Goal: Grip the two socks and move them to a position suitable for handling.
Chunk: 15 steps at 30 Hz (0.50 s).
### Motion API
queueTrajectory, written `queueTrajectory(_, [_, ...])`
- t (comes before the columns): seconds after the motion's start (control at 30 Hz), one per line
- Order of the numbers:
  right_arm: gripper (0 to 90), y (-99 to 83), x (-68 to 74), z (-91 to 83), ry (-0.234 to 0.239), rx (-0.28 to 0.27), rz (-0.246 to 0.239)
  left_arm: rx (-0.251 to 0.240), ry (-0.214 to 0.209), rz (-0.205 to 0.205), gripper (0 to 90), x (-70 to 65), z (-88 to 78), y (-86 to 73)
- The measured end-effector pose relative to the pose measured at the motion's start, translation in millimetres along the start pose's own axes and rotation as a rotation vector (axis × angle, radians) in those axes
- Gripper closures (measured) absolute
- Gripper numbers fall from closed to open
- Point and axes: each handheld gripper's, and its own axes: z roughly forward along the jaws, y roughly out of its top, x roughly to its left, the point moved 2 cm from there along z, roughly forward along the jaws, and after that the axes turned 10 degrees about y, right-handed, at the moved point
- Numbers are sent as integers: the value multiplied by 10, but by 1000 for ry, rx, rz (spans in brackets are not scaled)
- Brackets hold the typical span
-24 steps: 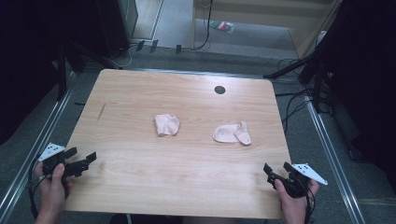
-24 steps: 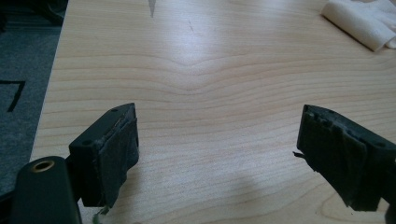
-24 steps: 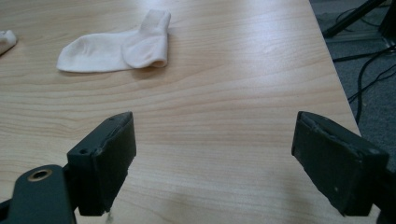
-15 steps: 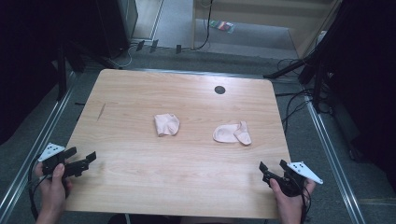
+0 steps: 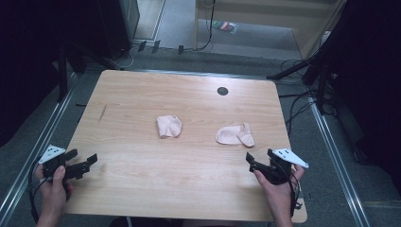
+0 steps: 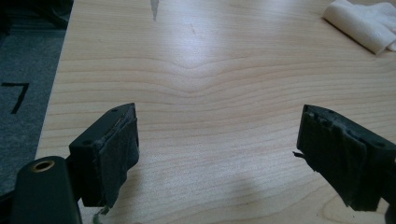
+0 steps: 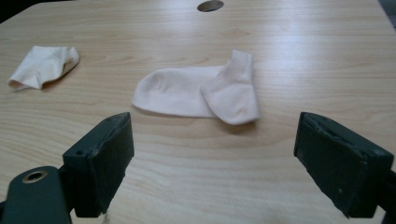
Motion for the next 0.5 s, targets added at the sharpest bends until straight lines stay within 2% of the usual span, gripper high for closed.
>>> queueTrajectory(0.17, [107, 152, 59, 244, 9, 35, -8, 0, -4, -4, 133, 5, -2, 0])
queueTrajectory(0.2, [107, 152, 59, 244, 9, 35, -8, 0, -4, -4, 133, 5, -2, 0])
queueTrajectory(0.27, [127, 222, 64, 399, 0, 55, -15, -3, -8, -10, 133, 13, -2, -1])
queueTrajectory(0.37, [138, 268, 74, 547, -8, 79, -19, -4, -12, -17, 133, 18, -2, -1])
queueTrajectory(0.4, [138, 268, 74, 547, -8, 79, -19, -4, -12, -17, 133, 18, -2, -1])
queueTrajectory(0.43, [152, 286, 74, 645, -11, 103, -25, -5, -12, -17, 133, 17, -3, -1])
queueTrajectory(0.5, [166, 296, 71, 733, -14, 121, -21, -3, -13, -11, 133, 16, -2, -1])
